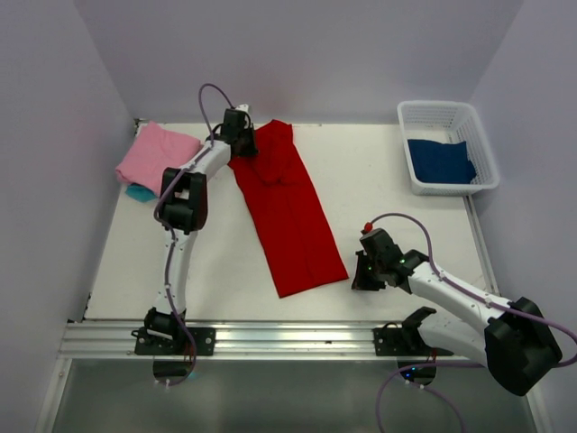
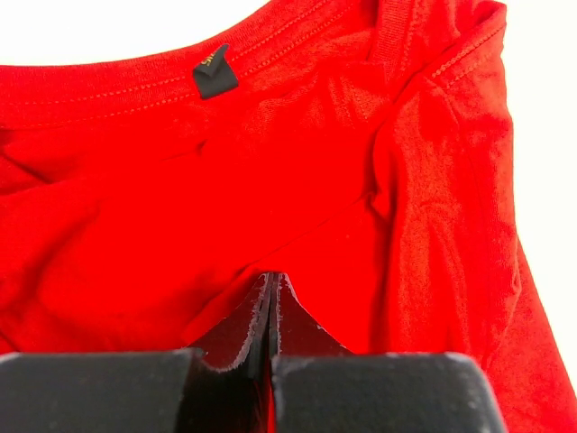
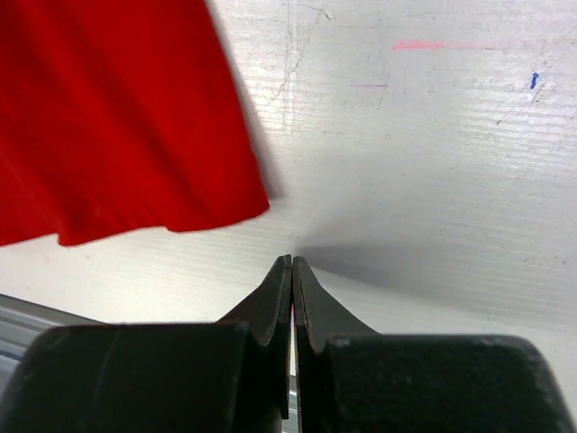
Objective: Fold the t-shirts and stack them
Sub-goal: Rotate the tshirt 90 degrees
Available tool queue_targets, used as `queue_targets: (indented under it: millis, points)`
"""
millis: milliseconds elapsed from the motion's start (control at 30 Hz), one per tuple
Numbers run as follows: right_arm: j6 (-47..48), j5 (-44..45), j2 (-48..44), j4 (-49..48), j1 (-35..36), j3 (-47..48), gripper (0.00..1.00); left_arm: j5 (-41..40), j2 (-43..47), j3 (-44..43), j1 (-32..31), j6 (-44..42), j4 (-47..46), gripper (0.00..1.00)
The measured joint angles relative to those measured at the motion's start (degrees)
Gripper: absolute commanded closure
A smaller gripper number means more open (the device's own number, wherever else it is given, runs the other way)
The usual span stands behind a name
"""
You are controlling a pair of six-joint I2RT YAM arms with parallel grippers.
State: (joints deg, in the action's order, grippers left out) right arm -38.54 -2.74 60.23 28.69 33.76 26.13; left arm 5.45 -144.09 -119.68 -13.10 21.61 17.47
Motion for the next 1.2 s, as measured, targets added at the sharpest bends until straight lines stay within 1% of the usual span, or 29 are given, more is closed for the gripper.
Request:
queue_targets:
  millis: [133, 267, 400, 500, 567, 667, 767, 933, 1200]
  points:
    - [-0.07, 0.28, 0.11, 0.22, 0.00, 0.00, 1.00, -0.22, -1.95, -2.93, 0.55, -0.92, -0.33, 1.00]
    - [-0.04, 0.31, 0.20, 0.31, 0.00, 0.00, 1.00, 0.13, -2.32, -3.45, 0.79, -1.66, -0.70, 1.00]
    - [1.25, 0.20, -0.04, 0.46, 0.00, 0.94, 1.00, 0.90, -2.08, -2.19, 0.94, -1.81, -2.32, 1.00]
    - [2.89, 0.33, 0.04, -0.46, 0.00, 4.00, 1.00, 1.70, -1.16, 0.24, 1.11, -1.86, -4.87, 1.00]
    - [4.13, 0.31, 2.45, -0.96, 0.00, 8.28, 1.00, 2.08, -0.85, 0.98, 1.16, -1.86, -5.55, 1.00]
    - [5.38, 0.22, 8.61, -4.09, 0.00, 14.58, 1.00, 2.51, -0.63, 1.46, 1.22, -1.84, -6.01, 1.00]
    - [6.21, 0.00, 13.86, -7.08, 0.00, 17.66, 1.00, 3.02, -0.63, 1.53, 1.36, -1.84, -6.08, 1.00]
    - [6.45, -1.40, 19.52, -8.41, 0.00, 18.21, 1.00, 3.37, -0.20, 2.40, 1.42, -1.84, -6.56, 1.00]
    - [5.75, -2.99, 19.50, -11.23, 0.07, 15.19, 1.00, 3.63, -0.02, 2.69, 1.42, -1.70, -6.64, 1.00]
